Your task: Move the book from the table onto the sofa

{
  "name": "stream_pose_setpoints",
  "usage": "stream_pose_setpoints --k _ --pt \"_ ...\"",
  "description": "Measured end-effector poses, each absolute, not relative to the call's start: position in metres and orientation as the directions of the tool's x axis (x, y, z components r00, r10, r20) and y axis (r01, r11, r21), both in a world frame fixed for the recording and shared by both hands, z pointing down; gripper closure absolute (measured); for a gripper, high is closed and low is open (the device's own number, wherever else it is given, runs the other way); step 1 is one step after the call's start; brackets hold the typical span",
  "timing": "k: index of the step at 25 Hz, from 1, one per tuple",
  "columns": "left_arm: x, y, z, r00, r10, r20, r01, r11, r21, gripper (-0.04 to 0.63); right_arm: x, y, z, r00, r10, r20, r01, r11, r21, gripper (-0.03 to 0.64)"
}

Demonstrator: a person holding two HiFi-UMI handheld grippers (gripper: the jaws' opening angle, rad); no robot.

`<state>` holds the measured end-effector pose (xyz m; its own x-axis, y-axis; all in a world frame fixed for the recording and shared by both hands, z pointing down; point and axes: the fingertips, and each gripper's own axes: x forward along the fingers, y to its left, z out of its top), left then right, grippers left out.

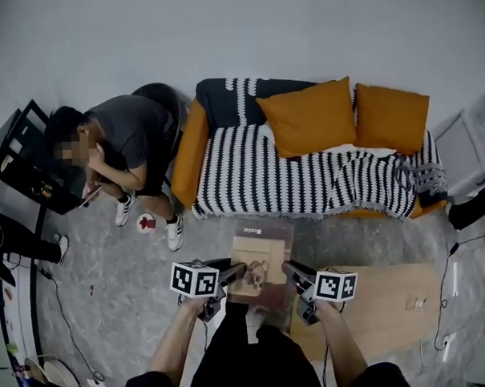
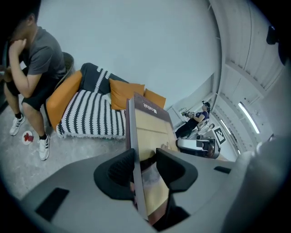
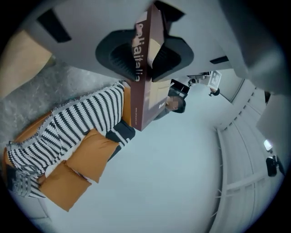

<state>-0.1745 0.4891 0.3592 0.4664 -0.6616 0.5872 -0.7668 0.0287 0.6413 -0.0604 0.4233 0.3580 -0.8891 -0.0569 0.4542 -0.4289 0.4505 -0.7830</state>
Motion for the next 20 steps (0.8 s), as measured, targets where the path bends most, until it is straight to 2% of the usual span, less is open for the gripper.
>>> stream_pose_setpoints --k 8,20 --pt "-0.227 0.433 0.359 0.553 -0.603 0.575 -0.752 -0.065 0.655 0.436 -0.106 0.38 0.353 -0.87 -0.174 0.462 -0.491 0.398 -0.775 0.491" --pt "-0.264 0.355 0.373 0.608 -0.548 0.575 -0.735 -0.115 0.668 0.436 -0.14 0.309 0.359 -0.851 -0.253 0.46 -0.524 0.354 -0.774 0.491"
